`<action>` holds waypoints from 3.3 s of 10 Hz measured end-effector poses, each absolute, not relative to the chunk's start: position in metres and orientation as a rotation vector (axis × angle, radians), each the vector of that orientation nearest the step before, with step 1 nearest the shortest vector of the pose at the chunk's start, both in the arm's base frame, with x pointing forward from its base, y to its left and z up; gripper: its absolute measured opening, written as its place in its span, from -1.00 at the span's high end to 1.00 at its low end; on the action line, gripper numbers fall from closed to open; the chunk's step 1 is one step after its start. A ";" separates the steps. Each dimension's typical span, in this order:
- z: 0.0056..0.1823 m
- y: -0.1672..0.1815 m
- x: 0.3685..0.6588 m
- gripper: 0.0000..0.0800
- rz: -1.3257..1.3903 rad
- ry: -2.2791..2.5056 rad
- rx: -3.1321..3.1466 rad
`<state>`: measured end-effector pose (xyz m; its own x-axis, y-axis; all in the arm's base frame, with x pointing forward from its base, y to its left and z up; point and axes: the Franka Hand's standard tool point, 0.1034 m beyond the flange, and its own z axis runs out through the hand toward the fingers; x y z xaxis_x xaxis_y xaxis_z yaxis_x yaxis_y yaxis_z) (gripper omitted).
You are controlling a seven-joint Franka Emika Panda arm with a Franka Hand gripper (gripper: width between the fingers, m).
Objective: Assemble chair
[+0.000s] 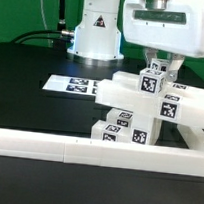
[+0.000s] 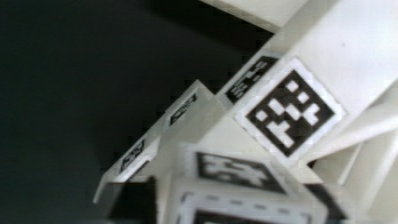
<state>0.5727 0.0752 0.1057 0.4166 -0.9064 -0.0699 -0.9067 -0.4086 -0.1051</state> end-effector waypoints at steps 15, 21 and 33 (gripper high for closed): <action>0.106 0.072 0.576 -0.34 -0.026 -0.209 -3.127; 0.106 0.072 0.576 0.34 -0.024 -0.025 -3.133; 0.105 0.076 0.575 0.33 -0.037 1.434 -2.676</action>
Offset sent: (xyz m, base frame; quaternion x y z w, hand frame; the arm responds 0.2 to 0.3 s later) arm 0.0000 0.0000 0.0000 0.0000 0.0000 -0.1296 0.9916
